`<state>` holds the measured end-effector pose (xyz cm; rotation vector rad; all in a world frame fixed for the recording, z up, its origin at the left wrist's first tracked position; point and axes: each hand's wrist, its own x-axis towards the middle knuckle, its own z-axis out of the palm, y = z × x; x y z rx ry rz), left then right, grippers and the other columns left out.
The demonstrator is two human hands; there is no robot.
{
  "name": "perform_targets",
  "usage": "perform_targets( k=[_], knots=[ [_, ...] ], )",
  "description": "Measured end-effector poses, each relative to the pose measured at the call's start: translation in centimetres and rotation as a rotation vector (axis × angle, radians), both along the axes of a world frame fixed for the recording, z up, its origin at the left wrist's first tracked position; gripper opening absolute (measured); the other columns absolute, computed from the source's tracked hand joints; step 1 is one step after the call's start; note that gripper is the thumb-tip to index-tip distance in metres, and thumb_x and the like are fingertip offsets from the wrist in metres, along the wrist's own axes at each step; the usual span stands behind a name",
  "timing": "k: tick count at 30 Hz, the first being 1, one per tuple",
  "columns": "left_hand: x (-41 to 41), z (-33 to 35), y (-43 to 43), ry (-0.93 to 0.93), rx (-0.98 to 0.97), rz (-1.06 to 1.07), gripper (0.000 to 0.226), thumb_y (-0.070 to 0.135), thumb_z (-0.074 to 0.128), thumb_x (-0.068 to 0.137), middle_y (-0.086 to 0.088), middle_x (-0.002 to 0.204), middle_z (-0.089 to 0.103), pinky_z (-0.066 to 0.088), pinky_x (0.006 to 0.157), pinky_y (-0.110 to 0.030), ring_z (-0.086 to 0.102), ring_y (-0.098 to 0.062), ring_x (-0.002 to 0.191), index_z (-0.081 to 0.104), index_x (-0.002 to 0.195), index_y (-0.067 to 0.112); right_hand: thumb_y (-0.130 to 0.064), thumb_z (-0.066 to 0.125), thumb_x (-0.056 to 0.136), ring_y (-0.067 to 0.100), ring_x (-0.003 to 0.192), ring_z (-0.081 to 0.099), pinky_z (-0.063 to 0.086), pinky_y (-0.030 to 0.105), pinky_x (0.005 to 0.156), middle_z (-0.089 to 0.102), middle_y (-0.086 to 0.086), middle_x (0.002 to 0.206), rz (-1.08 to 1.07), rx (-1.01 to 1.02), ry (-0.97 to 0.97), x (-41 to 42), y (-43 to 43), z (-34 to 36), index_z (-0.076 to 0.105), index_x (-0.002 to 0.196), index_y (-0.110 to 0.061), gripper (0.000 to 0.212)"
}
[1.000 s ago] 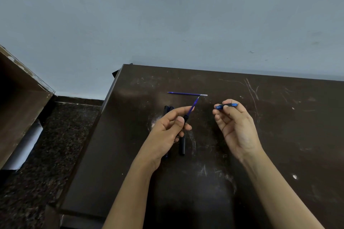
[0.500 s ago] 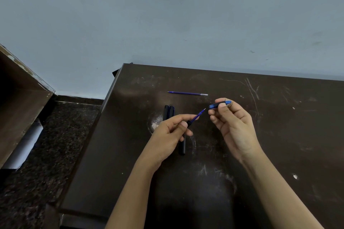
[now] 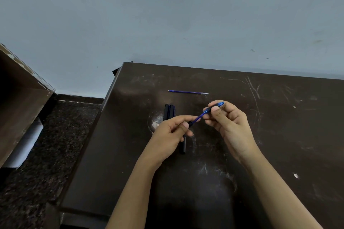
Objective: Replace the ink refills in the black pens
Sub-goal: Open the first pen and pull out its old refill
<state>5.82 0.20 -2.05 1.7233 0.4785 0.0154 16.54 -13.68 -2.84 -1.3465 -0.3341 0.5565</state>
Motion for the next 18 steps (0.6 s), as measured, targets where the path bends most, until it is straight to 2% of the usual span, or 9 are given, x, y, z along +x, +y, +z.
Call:
perform_targets(
  k=[7, 9, 12, 18],
  knots=[
    [0.01, -0.1, -0.03, 0.063, 0.078, 0.005, 0.027, 0.026, 0.042, 0.099, 0.011, 0.076, 0.064, 0.04, 0.065, -0.013, 0.052, 0.01, 0.06, 0.064, 0.115, 0.029, -0.009, 0.051, 0.094, 0.013, 0.08, 0.064, 0.052, 0.028, 0.074, 0.07, 0.009, 0.092, 0.038, -0.034, -0.007, 0.15, -0.04, -0.47, 0.064, 0.101, -0.01, 0.015],
    [0.06, -0.18, -0.14, 0.079, 0.057, 0.033, 0.028, 0.03, 0.043, 0.098, 0.012, 0.073, 0.066, 0.04, 0.062, -0.014, 0.051, 0.007, 0.054, 0.068, 0.106, 0.023, -0.007, 0.05, 0.094, 0.014, 0.082, 0.064, 0.051, 0.027, 0.074, 0.071, 0.01, 0.096, 0.056, -0.026, 0.012, 0.21, -0.09, -0.62, 0.064, 0.1, -0.01, 0.016],
    [0.07, -0.17, -0.32, 0.078, 0.022, 0.048, 0.031, 0.034, 0.043, 0.098, 0.01, 0.07, 0.067, 0.038, 0.052, -0.011, 0.048, 0.004, 0.049, 0.071, 0.091, 0.023, -0.005, 0.048, 0.095, 0.018, 0.086, 0.064, 0.052, 0.028, 0.077, 0.07, 0.01, 0.099, 0.144, -0.042, 0.038, 0.14, -0.12, -0.82, 0.064, 0.102, -0.008, 0.018],
    [0.05, -0.02, -0.23, 0.047, 0.034, 0.056, 0.028, 0.034, 0.044, 0.097, 0.007, 0.07, 0.067, 0.041, 0.05, -0.013, 0.047, 0.002, 0.048, 0.069, 0.09, 0.023, -0.007, 0.051, 0.094, 0.02, 0.082, 0.067, 0.053, 0.027, 0.076, 0.071, 0.01, 0.088, 0.214, -0.044, 0.062, -0.45, 0.27, -0.85, 0.063, 0.104, -0.004, 0.016]
  ],
)
